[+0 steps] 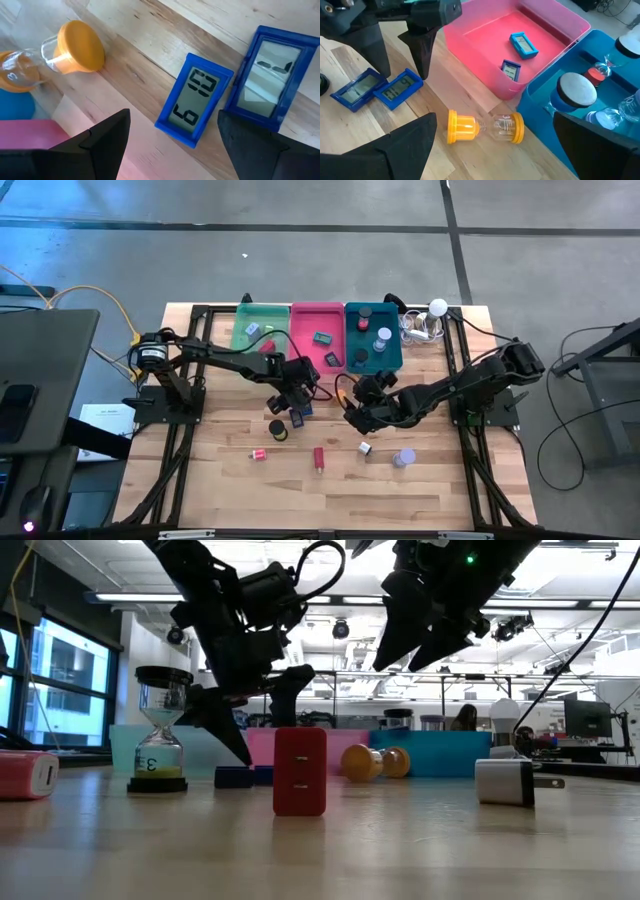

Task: Pick & Place Office items
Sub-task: Put the light blue digital clock into the pink bin

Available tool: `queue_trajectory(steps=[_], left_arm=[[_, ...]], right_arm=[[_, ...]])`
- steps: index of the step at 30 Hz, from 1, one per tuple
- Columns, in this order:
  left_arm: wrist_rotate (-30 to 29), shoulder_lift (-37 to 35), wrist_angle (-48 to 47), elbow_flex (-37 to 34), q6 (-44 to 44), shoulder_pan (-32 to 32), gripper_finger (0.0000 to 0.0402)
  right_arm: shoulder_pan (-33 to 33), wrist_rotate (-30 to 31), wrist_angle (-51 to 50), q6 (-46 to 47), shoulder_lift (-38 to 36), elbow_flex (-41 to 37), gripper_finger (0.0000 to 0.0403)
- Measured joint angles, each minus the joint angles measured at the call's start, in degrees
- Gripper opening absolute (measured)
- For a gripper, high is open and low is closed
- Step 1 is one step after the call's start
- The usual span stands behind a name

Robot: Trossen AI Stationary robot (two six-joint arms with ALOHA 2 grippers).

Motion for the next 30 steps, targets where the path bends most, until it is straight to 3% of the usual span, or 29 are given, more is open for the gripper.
queue_trajectory(steps=[18,25,30], left_arm=[[-1.45,0.08,-0.08,0.00,0.07,-0.19,0.0294],[-3.80,3.68,1.23,0.18,1.59,-0.33,0.0293],[-4.57,3.90,1.64,0.22,2.65,-0.85,0.0275]], right_arm=[[0.02,-0.18,0.71,-0.15,0.00,-0.01,0.0389],[0.00,-0.28,1.05,-0.15,0.00,-0.01,0.0389],[0.00,-0.24,1.16,-0.15,0.00,-0.01,0.0389]])
